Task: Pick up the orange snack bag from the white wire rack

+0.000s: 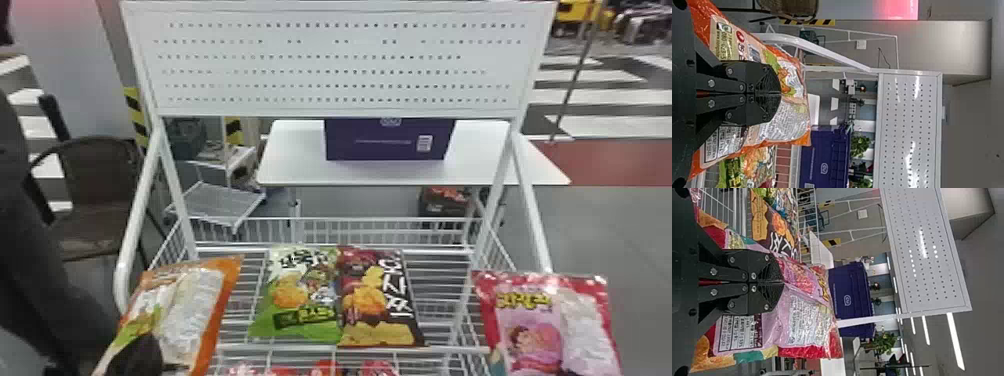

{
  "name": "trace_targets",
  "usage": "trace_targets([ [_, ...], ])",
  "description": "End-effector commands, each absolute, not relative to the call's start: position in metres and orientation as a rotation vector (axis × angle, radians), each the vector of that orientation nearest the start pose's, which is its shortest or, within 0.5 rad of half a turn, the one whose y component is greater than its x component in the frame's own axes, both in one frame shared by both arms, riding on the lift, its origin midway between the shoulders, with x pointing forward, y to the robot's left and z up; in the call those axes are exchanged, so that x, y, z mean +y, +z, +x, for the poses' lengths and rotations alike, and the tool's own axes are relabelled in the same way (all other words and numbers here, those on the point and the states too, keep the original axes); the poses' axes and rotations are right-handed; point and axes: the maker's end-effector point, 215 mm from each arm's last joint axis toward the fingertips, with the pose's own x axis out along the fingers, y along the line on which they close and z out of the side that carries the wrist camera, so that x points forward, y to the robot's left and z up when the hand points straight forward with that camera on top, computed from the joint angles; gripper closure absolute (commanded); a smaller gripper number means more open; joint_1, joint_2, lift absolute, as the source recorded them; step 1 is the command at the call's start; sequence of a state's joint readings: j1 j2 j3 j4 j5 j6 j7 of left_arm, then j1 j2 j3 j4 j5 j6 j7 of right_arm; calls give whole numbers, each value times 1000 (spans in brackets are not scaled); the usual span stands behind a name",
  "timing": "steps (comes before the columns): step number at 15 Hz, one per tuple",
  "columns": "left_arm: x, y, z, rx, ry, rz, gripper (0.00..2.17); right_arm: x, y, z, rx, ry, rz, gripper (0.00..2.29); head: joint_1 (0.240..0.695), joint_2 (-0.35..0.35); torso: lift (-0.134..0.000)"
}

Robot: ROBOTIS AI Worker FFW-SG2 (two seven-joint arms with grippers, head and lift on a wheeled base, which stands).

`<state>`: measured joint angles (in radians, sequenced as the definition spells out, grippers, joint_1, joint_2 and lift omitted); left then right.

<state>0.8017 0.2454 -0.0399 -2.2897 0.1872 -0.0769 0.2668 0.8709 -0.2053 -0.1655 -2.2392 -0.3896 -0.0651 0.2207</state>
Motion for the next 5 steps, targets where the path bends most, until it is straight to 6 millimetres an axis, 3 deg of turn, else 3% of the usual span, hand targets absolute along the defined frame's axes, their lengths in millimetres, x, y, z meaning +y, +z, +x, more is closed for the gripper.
trace_targets([
  [1, 258, -308, 364, 35, 80, -39, 1862, -262, -334, 341, 104, 204, 137, 2250, 499, 0, 0],
  [5, 258, -308, 364, 35, 80, -39, 1862, -262, -333, 342, 102, 205, 137, 2250, 499, 0, 0],
])
